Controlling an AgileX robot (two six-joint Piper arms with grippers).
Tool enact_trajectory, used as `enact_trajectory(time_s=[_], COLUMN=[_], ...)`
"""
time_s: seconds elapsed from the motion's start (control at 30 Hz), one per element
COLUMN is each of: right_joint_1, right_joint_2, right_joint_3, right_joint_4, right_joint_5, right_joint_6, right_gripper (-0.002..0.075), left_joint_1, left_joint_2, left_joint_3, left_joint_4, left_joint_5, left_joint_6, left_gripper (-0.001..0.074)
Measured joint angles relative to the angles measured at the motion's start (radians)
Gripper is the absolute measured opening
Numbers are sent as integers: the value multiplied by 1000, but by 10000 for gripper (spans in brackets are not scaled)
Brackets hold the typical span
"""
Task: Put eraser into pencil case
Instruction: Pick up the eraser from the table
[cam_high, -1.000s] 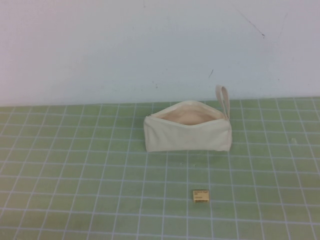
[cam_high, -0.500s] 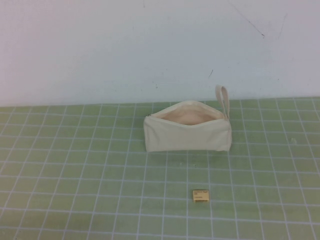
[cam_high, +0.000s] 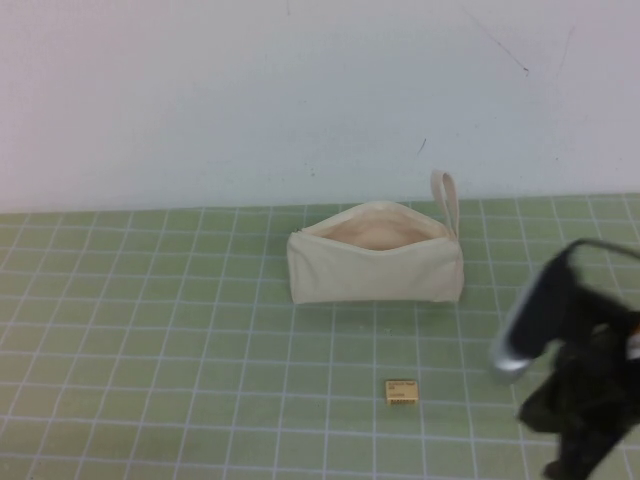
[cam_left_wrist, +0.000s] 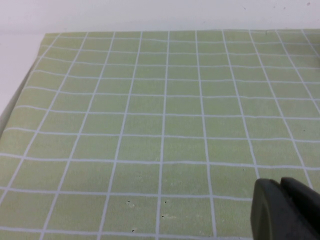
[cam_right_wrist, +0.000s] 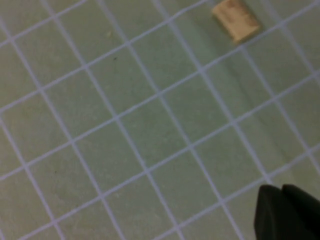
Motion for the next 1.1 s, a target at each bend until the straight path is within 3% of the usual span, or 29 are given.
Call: enact_trajectory(time_s=[0.13, 0.23, 0.3, 0.47, 0.57, 0.9, 1.1], right_joint_1=[96, 122, 125, 125, 125, 125, 125], right_joint_2=[186, 308, 372, 505, 564, 672, 717], right_joint_3=[-83, -178, -246, -409, -484, -561, -561], right_joint_4=[-81, -104, -108, -112, -112, -106, -94], right_joint_5=[-6, 16, 57, 133, 137, 95, 63], right_joint_6=[-11, -15, -17, -17, -17, -163, -255], right_gripper=[2, 46, 127, 429, 510, 538, 463], left_joint_1=[0, 0, 0, 0, 0, 0, 0], left_joint_2=[0, 0, 0, 0, 0, 0, 0], left_joint_3=[0, 0, 0, 0, 0, 0, 0], left_joint_4=[0, 0, 0, 0, 0, 0, 0], left_joint_5=[0, 0, 0, 0, 0, 0, 0], left_joint_6=[0, 0, 0, 0, 0, 0, 0], left_gripper=[-1, -1, -1, -1, -1, -1, -1])
